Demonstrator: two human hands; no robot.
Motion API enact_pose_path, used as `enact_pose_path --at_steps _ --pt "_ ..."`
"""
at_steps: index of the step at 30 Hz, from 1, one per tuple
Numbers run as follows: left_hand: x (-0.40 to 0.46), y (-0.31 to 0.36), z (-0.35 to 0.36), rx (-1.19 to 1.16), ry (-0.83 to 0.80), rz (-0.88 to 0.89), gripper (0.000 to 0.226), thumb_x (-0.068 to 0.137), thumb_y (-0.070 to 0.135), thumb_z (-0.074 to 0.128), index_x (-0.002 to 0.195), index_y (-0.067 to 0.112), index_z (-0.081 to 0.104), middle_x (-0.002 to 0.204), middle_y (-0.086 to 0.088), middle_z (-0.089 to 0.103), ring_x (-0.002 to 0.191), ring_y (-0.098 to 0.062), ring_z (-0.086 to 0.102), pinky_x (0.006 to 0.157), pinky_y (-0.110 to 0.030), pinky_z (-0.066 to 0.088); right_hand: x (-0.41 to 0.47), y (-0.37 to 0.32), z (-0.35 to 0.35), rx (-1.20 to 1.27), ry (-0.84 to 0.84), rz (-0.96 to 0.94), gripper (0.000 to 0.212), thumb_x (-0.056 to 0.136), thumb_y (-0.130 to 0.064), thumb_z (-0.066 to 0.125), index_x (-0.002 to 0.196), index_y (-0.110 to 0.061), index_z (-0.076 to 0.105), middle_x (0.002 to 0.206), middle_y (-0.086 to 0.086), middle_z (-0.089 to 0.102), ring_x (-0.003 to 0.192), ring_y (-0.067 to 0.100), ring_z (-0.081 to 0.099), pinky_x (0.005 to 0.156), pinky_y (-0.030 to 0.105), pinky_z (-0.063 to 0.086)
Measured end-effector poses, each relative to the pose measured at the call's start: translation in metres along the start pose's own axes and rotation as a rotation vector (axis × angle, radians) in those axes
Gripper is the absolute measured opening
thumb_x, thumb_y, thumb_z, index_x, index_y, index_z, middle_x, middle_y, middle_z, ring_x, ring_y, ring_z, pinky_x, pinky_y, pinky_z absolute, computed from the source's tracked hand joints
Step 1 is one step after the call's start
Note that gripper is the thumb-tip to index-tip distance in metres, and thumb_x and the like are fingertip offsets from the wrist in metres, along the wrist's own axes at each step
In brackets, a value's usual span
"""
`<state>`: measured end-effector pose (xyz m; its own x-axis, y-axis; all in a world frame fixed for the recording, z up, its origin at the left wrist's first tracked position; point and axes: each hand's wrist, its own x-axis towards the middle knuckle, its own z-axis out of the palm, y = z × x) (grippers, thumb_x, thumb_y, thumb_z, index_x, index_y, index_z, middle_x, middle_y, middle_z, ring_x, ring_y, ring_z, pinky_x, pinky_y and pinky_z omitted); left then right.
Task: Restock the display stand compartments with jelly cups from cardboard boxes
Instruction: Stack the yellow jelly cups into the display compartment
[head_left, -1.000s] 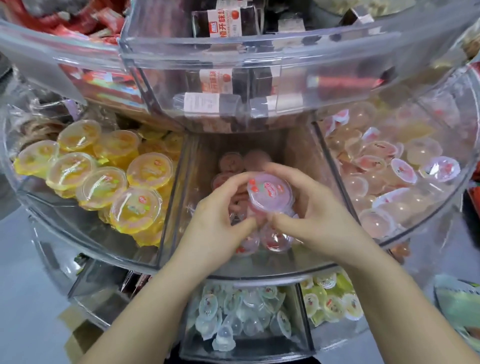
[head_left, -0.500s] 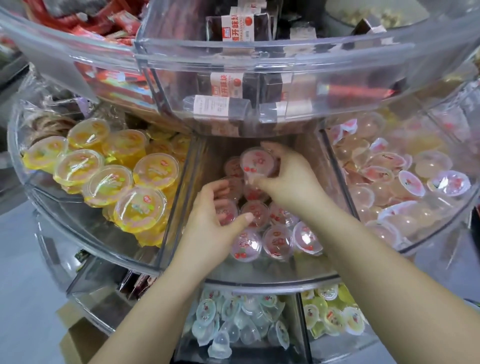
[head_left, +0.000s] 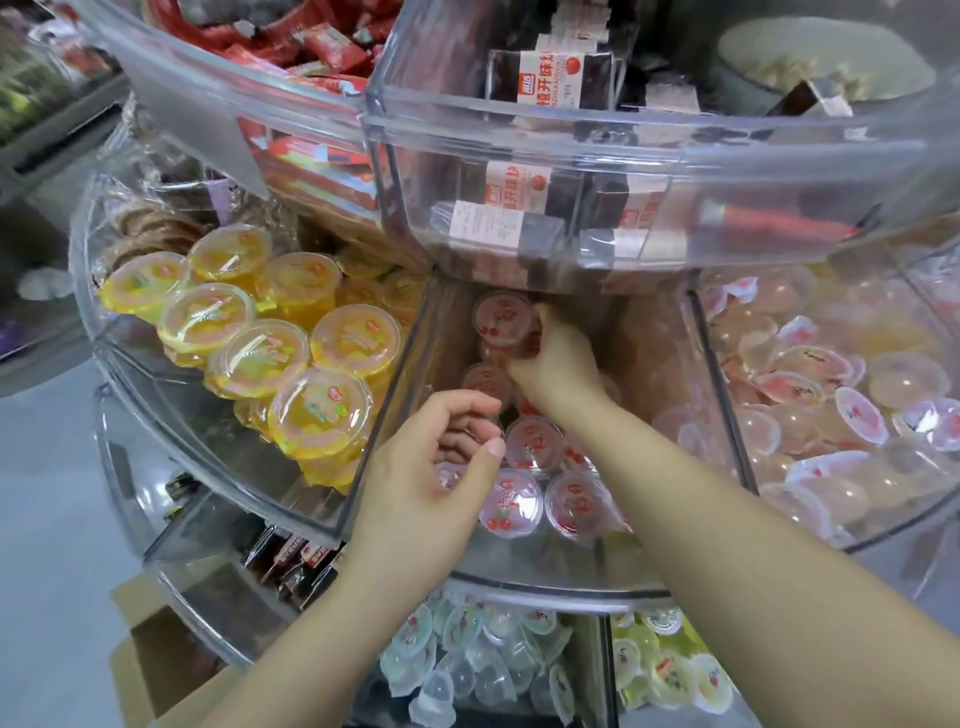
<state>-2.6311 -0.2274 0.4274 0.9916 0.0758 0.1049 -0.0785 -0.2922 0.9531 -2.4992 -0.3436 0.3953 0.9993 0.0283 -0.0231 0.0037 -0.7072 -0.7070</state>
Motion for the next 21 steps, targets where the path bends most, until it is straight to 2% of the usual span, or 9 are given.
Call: enact_pose_path --at_steps 2,5,9,11,12,14,16,18,21 --pt "0.0 0.0 0.0 0.022 0.01 0.007 0.025 0.08 0.019 0.06 0.099 0.037 0.059 0.088 0.016 0.064 0.082 -0.004 0.06 0.072 -0.009 0.045 0.003 -0.001 0.001 -0.002 -0.007 -0.012 0.046 0.079 -0.033 0.069 0.117 -0.01 0.055 0.116 0.012 0.065 0.109 0.03 0.059 0.09 0.037 0.047" --pt "-0.001 0.002 0.0 0.012 0.017 0.002 0.026 0.08 0.019 0.059 0.099 0.037 0.059 0.089 0.016 0.063 0.082 -0.005 0.06 0.073 -0.011 0.046 0.002 0.004 -0.001 0.003 -0.05 0.01 0.051 0.076 -0.028 0.072 0.119 -0.01 0.052 0.116 0.009 0.064 0.109 0.027 0.059 0.087 0.032 0.047" --pt "-0.008 0.008 -0.006 -0.057 0.013 0.009 0.027 0.08 0.018 0.059 0.098 0.039 0.06 0.089 0.014 0.063 0.08 -0.006 0.059 0.073 -0.014 0.047 -0.016 0.009 -0.018 0.21 -0.112 0.116 0.065 0.073 -0.02 0.076 0.129 -0.009 0.045 0.097 -0.01 0.054 0.091 0.011 0.055 0.083 0.026 0.046" --pt "-0.015 0.013 -0.013 -0.095 0.018 0.033 0.026 0.081 0.019 0.061 0.097 0.04 0.06 0.089 0.013 0.064 0.079 -0.005 0.059 0.072 -0.016 0.048 -0.038 0.006 -0.034 0.33 -0.116 0.118 0.053 0.075 -0.017 0.074 0.123 -0.014 0.051 0.092 -0.008 0.057 0.079 0.003 0.057 0.076 0.016 0.049" --pt "-0.018 0.015 -0.018 -0.109 0.031 0.058 0.025 0.081 0.021 0.062 0.097 0.039 0.061 0.089 0.012 0.064 0.079 -0.005 0.059 0.072 -0.015 0.048 -0.051 0.002 -0.042 0.371 -0.109 0.079 0.039 0.077 -0.017 0.073 0.113 -0.019 0.057 0.089 -0.006 0.061 0.074 0.001 0.058 0.07 0.012 0.05" --pt "-0.028 0.019 -0.032 -0.131 0.079 0.114 0.022 0.08 0.023 0.06 0.097 0.038 0.062 0.09 0.01 0.065 0.081 -0.004 0.06 0.073 -0.012 0.048 -0.079 -0.013 -0.056 0.449 -0.08 -0.001 0.019 0.079 -0.018 0.07 0.094 -0.027 0.064 0.083 -0.003 0.067 0.073 0.004 0.06 0.066 0.011 0.051" --pt "-0.04 0.019 -0.052 -0.138 0.161 0.168 0.024 0.081 0.022 0.058 0.097 0.039 0.062 0.089 0.013 0.066 0.081 -0.002 0.061 0.074 -0.011 0.047 -0.103 -0.038 -0.063 0.544 -0.056 -0.082 0.014 0.081 -0.016 0.069 0.089 -0.027 0.068 0.08 0.001 0.068 0.072 0.005 0.06 0.067 0.013 0.051" --pt "-0.056 0.014 -0.078 -0.117 0.272 0.208 0.026 0.083 0.02 0.057 0.098 0.041 0.06 0.089 0.017 0.066 0.082 0.0 0.061 0.075 -0.009 0.046 -0.125 -0.07 -0.06 0.644 -0.099 -0.168 0.014 0.081 -0.013 0.069 0.088 -0.025 0.069 0.076 0.003 0.067 0.068 0.006 0.06 0.064 0.014 0.05" --pt "-0.087 -0.011 -0.125 -0.139 0.466 0.163 0.026 0.083 0.019 0.056 0.096 0.041 0.059 0.089 0.018 0.065 0.081 0.004 0.059 0.07 -0.013 0.05 -0.155 -0.118 -0.027 0.716 -0.325 -0.277 0.013 0.077 -0.015 0.065 0.088 -0.022 0.068 0.072 0.0 0.065 0.066 0.008 0.058 0.061 0.018 0.05"
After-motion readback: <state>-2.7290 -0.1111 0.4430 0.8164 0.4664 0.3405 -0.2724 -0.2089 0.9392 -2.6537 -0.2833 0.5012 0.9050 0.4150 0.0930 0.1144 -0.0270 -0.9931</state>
